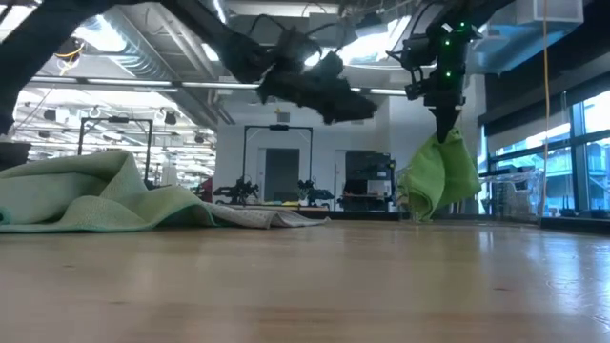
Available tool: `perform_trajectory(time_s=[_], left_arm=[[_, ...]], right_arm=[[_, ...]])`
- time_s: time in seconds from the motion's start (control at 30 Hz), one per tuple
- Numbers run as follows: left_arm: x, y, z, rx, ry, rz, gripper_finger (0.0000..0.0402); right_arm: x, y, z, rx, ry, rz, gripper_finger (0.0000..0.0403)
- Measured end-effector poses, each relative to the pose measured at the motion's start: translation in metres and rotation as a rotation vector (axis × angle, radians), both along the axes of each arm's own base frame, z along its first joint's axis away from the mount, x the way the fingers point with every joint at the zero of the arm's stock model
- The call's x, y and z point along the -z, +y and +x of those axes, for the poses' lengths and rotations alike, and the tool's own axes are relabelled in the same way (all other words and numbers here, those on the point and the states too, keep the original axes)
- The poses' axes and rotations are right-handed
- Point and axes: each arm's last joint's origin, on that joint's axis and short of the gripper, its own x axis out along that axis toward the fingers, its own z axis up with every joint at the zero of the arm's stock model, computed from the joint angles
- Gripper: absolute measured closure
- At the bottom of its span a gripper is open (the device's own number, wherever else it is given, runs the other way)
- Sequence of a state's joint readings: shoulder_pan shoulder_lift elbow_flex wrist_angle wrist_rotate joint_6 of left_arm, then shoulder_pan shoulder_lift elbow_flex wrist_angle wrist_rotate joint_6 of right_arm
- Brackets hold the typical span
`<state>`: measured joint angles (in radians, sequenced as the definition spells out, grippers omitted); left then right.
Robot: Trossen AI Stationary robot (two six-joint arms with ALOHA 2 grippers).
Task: Fold microfiber towels
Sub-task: Put the green cloth into the transparent bin
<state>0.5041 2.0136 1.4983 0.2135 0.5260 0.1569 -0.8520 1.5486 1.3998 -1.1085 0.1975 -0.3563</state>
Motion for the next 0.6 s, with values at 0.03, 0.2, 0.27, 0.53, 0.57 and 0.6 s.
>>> perform_trajectory(time_s=[0.03,0.2,0.27,0.53,0.57,0.6], left_arm=[[-0.003,0.001,0.007,-0.014,-0.008,0.025,0.0219],[-0.008,0.014,0.031,-0.044,0.036,0.067,0.0219],[-0.010,0.023,0.037,-0.036,0.067,0.076,0.0219],[0.002,0.053,0.058,-0.036,0.063,0.071,0.0219],[0.006,0.055,0.060,-0.037,0.065,0.061,0.0219],[0.013,0.057,0.063,-0.039,0.068,0.054,0.0219]], right_arm=[[0.000,0.000,0.000,0.011,-0.003,0.001,0.0386],[0.000,0.001,-0.001,0.023,-0.002,0.008,0.0386],[0.000,0.001,-0.001,0.029,-0.008,0.011,0.0386],[-0.003,0.002,-0.001,0.025,-0.025,0.009,0.0386],[-0.003,0.003,-0.002,0.025,-0.027,0.007,0.0386],[-0.004,0.003,-0.002,0.024,-0.033,0.004,0.0386]])
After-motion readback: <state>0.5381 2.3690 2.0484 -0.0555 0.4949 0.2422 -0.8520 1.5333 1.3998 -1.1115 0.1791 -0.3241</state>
